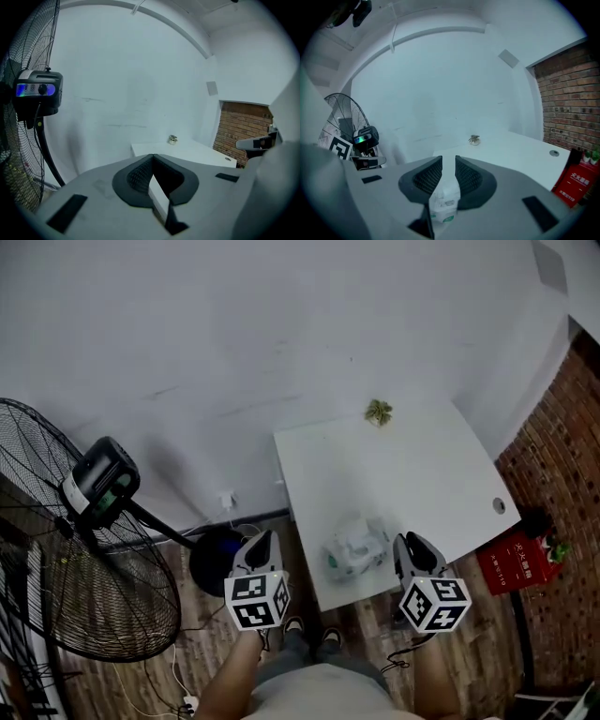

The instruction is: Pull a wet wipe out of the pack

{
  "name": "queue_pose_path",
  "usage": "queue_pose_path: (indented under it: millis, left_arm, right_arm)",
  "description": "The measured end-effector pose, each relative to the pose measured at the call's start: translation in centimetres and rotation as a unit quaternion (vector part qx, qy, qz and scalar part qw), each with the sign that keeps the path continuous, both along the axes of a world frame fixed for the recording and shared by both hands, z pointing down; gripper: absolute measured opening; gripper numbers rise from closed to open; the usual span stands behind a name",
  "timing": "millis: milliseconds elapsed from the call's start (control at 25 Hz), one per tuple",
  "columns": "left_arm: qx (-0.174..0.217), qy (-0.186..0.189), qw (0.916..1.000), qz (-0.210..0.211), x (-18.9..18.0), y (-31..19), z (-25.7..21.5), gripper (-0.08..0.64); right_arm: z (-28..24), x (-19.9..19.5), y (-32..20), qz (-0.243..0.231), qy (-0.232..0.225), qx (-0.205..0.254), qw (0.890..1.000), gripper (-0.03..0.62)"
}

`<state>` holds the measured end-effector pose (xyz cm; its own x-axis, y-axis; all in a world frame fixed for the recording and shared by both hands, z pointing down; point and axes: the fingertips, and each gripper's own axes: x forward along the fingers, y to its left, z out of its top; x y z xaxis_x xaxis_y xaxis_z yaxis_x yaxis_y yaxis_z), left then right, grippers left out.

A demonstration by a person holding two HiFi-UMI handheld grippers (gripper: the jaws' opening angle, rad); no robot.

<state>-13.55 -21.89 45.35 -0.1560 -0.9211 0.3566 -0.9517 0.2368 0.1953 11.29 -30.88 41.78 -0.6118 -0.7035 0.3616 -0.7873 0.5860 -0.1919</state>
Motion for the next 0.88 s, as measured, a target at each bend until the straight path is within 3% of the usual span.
queue_pose_path:
  millis: [240, 480, 880]
  left_arm:
    - [-0.008, -0.006, 0.9998, -0.019, -0.9, 0.7, 0.7, 0.005]
    - [-0.040, 0.002, 0.9982, -0.044, -1.9, 2.2, 3.3, 0.005]
    - [-0.060, 0.015, 0.9948, -0.081, -2.5, 4.5, 8.0, 0.005]
  right_arm:
    - [2.1, -1.2, -0.2, -0.055, 0.021, -0.020, 0.998, 0.087]
    - [5.1, -1.7, -0.9, -0.083, 0.039, -0.048, 0.995, 0.084]
    - [10.3, -4.3, -1.0, -0.200, 0.100, -0.069, 0.972, 0.084]
